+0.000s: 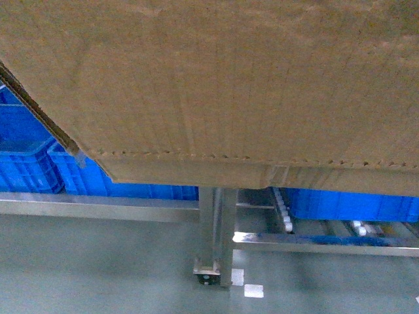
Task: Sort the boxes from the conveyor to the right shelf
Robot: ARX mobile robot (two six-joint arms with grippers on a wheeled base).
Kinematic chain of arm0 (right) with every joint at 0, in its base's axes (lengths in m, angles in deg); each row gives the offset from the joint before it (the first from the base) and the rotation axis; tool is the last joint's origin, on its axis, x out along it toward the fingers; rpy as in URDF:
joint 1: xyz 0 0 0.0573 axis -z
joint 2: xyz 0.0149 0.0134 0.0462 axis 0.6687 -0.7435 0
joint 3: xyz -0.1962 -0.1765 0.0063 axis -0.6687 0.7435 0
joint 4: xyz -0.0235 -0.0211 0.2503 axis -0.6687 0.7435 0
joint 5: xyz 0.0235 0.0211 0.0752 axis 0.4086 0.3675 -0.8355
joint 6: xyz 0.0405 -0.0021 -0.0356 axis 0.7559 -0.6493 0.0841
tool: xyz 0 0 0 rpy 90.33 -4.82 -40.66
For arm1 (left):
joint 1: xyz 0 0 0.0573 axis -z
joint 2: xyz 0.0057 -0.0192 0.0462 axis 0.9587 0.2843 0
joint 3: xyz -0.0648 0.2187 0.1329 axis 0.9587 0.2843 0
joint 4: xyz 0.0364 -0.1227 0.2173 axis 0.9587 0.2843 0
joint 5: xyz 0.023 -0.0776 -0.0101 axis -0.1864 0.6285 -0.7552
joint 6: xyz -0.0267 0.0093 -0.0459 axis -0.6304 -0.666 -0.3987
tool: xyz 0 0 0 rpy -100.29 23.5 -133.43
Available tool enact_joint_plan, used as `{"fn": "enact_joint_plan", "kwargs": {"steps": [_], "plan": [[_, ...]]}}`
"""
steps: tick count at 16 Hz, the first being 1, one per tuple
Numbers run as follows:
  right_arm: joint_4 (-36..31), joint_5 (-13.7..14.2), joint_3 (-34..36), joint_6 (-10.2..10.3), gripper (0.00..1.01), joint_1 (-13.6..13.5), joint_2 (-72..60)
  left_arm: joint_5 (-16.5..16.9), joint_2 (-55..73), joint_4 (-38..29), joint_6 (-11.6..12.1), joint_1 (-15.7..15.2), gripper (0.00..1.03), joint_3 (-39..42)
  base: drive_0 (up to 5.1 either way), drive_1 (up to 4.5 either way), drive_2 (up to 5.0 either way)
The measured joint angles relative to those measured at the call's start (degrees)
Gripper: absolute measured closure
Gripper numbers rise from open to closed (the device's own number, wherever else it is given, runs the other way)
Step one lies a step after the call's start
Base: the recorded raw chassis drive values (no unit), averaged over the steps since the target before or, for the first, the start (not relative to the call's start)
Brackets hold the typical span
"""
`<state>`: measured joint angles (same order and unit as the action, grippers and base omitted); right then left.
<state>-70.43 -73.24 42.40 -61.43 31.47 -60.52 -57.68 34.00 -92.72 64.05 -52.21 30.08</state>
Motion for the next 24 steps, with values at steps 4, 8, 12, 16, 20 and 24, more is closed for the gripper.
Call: {"fn": "enact_joint_plan", "kwargs": {"steps": [4,8,12,16,20,24], "plan": [[-0.17,0.11,0.00,0.00,0.99,-0.31,-0.15,-0.04,0.00,0.02,0.11,-0.09,1.00,0.00,0.0,0.00,0.0],[-0.31,0.09,0.00,0.00,0.99,-0.31,-0.13,-0.04,0.00,-0.11,0.13,-0.11,1.00,0.00,0.0,0.00,0.0],[-0.13,0.11,0.02,0.00,0.99,-0.31,-0.15,-0.02,0.00,0.00,0.15,-0.11,1.00,0.00,0.0,0.00,0.0],[0.02,0.11,0.00,0.00,0.99,-0.31,-0.02,0.00,0.00,0.09,0.15,-0.11,1.00,0.00,0.0,0.00,0.0],[-0.37,0.28,0.00,0.00,0.99,0.13,0.15,0.02,0.00,-0.70,0.20,0.33,1.00,-0.02,0.0,0.00,0.0],[0.09,-0.07,0.02,0.00,0.99,-0.02,-0.22,0.02,0.02,0.04,0.17,-0.11,1.00,0.07,0.0,0.00,0.0]]}}
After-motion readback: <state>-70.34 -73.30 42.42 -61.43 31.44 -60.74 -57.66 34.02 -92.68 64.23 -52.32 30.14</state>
